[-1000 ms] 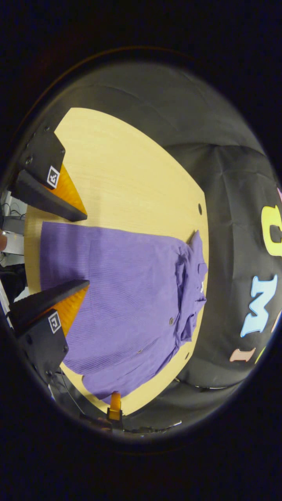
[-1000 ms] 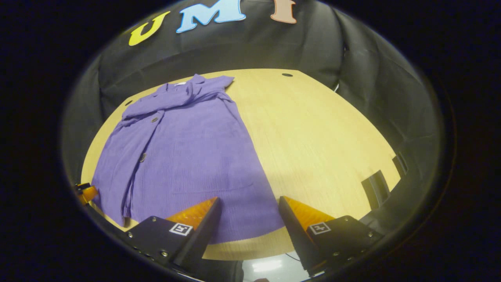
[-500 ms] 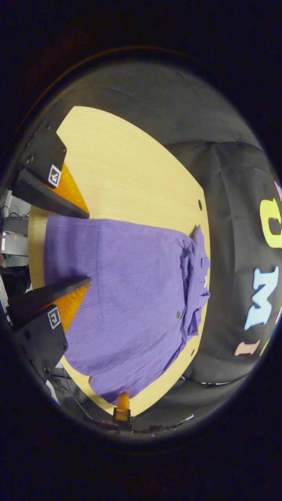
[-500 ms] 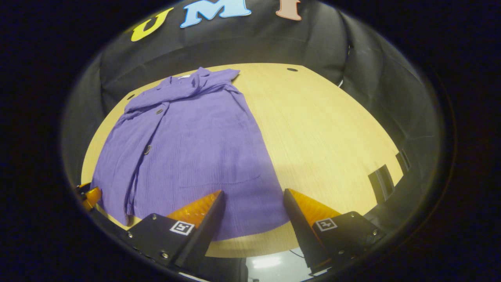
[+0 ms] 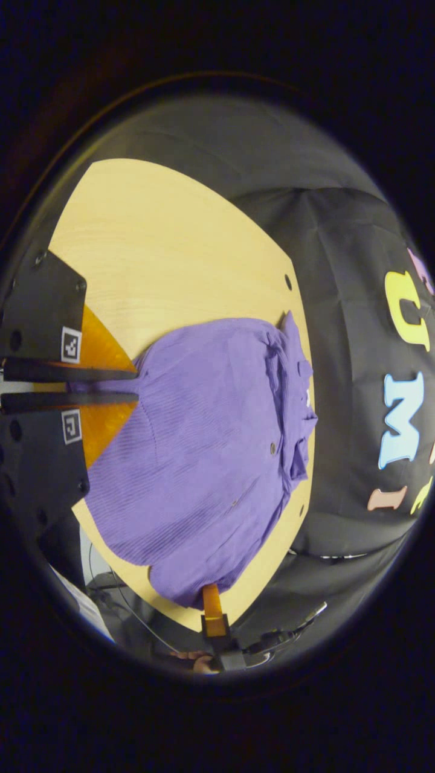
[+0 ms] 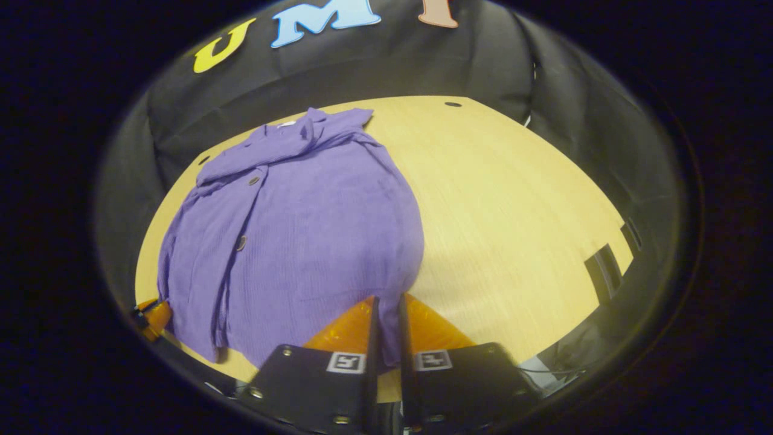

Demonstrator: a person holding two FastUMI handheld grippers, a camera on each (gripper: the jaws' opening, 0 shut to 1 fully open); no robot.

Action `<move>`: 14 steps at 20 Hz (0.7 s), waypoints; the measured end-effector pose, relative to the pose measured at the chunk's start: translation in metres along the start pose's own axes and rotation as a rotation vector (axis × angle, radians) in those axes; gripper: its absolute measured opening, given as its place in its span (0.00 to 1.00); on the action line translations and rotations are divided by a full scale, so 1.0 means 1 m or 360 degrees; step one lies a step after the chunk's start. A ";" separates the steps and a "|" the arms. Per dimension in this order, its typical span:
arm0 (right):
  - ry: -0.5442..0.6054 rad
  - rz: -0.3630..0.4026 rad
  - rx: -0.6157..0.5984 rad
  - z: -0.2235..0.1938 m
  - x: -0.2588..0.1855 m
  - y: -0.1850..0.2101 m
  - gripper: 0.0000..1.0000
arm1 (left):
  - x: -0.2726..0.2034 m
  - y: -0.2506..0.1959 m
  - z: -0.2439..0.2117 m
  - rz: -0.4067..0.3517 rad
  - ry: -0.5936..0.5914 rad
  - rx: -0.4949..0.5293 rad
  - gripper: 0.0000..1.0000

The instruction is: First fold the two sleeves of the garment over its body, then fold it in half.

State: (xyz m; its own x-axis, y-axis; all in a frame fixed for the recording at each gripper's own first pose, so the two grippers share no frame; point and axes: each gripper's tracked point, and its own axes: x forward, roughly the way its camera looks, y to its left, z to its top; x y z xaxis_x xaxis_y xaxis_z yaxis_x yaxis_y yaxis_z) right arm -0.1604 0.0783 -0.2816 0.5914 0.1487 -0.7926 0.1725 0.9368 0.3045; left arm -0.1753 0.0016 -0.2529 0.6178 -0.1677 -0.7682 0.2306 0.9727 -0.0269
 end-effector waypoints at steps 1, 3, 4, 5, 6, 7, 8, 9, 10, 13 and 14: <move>0.0012 0.0012 0.0034 -0.001 -0.002 0.002 0.04 | 0.001 -0.003 0.003 -0.0047 0.0008 -0.0013 0.14; 0.0030 0.0076 0.0111 0.000 -0.003 0.007 0.03 | 0.001 -0.007 0.006 -0.0110 0.0043 -0.0157 0.07; 0.0030 0.0093 0.0152 0.003 -0.004 0.007 0.03 | -0.003 -0.009 0.011 -0.0143 0.0043 -0.0220 0.07; 0.0023 0.0141 0.0210 0.008 -0.006 0.012 0.03 | -0.004 -0.011 0.019 -0.0168 0.0033 -0.0278 0.07; 0.0005 0.0207 0.0282 0.016 -0.010 0.019 0.03 | -0.006 -0.016 0.027 -0.0196 0.0015 -0.0319 0.07; -0.0018 0.0256 0.0332 0.023 -0.016 0.023 0.03 | -0.008 -0.019 0.037 -0.0213 -0.0005 -0.0339 0.07; -0.0039 0.0297 0.0354 0.033 -0.020 0.027 0.03 | -0.010 -0.023 0.045 -0.0226 -0.0028 -0.0346 0.07; -0.0061 0.0333 0.0360 0.042 -0.024 0.028 0.02 | -0.012 -0.025 0.057 -0.0233 -0.0059 -0.0346 0.07; -0.0081 0.0356 0.0356 0.051 -0.027 0.029 0.03 | -0.013 -0.026 0.069 -0.0239 -0.0087 -0.0348 0.07; -0.0146 0.0445 0.0353 0.085 -0.035 0.037 0.03 | -0.017 -0.028 0.117 -0.0255 -0.0198 -0.0403 0.07; -0.0167 0.0477 0.0362 0.098 -0.036 0.041 0.03 | -0.017 -0.027 0.131 -0.0262 -0.0231 -0.0435 0.07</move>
State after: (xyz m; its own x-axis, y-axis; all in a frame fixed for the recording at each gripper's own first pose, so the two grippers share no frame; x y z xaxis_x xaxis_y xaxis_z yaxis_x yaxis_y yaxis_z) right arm -0.0975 0.0800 -0.1891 0.7173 0.3607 -0.5962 0.1434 0.7609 0.6328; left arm -0.0938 -0.0431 -0.1551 0.6941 -0.3277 -0.6409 0.1381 0.9345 -0.3282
